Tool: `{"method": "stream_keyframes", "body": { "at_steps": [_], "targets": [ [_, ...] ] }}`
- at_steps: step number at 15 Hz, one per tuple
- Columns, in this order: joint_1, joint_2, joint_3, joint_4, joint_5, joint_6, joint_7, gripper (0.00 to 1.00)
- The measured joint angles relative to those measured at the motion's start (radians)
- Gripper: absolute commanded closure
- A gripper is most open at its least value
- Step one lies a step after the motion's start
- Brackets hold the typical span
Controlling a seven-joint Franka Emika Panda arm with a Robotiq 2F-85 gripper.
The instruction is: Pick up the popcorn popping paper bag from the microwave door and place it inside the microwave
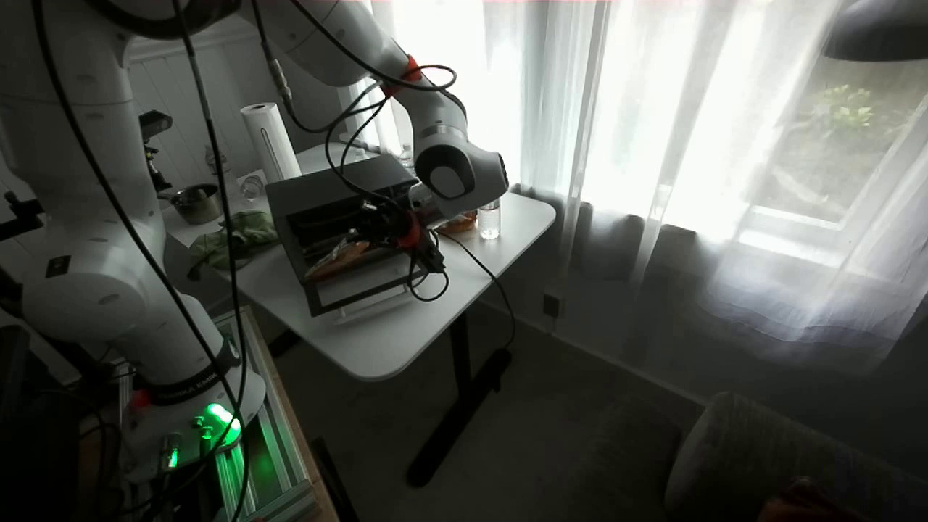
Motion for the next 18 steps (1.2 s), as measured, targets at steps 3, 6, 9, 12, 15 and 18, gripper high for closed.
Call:
{"method": "stream_keyframes", "body": {
  "at_steps": [3, 6, 9, 12, 15, 18],
  "targets": [
    [-0.009, -0.01, -0.001, 0.003, 0.019, -0.033, -0.051, 1.0],
    [-0.013, -0.012, -0.004, 0.01, 0.055, -0.062, -0.098, 1.0],
    [-0.012, -0.008, -0.005, 0.016, 0.092, -0.084, -0.133, 1.0],
    [-0.01, 0.009, -0.004, 0.018, 0.133, -0.091, -0.167, 1.0],
    [-0.009, 0.047, -0.003, 0.028, 0.172, -0.1, -0.197, 1.0],
    [-0.008, 0.102, 0.0, 0.046, 0.209, -0.102, -0.222, 1.0]
  ]
}}
